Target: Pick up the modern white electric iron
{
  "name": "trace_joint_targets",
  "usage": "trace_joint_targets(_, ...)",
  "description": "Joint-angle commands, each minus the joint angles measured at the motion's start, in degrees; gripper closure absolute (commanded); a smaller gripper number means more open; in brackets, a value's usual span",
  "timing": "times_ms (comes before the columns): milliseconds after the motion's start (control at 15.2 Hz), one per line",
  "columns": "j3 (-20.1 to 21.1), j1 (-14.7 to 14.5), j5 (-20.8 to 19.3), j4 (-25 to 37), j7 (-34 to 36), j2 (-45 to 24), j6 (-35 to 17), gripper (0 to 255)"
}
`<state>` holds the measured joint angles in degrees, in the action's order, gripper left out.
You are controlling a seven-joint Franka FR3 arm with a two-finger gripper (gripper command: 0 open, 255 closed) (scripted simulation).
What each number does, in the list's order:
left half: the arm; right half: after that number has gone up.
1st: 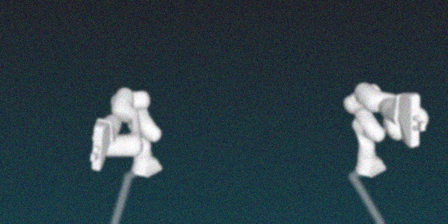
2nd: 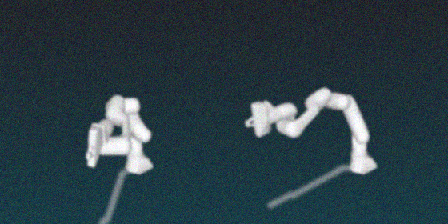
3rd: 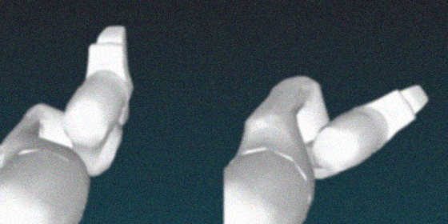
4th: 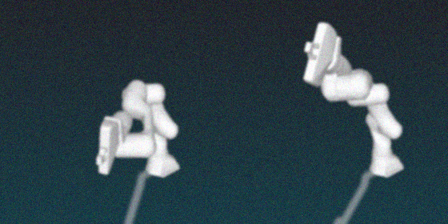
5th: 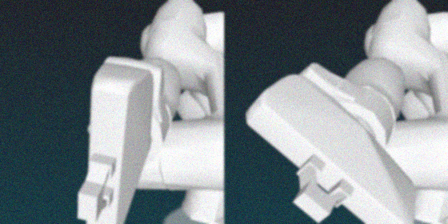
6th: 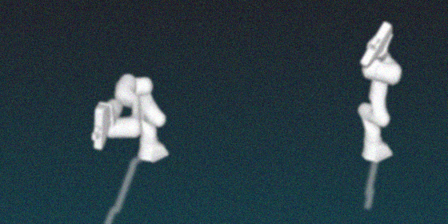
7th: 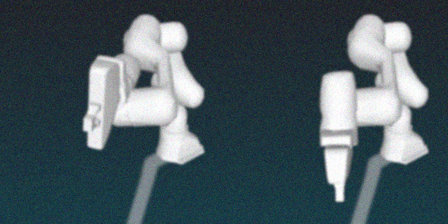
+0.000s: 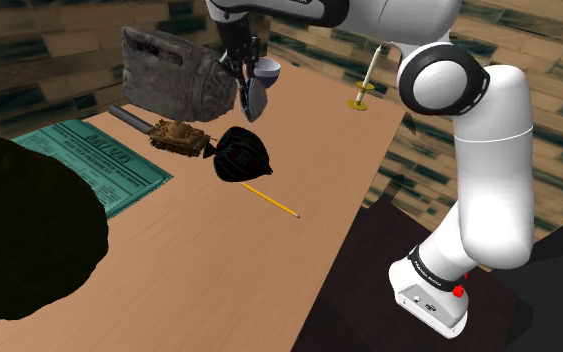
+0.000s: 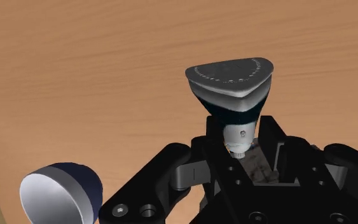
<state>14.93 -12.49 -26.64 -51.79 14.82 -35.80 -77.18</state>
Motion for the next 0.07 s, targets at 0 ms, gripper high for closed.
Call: trace_joint_targets(0, -0.09, -0.23, -0.12, 1.32, -0.29, -0.50, 0.76, 255)
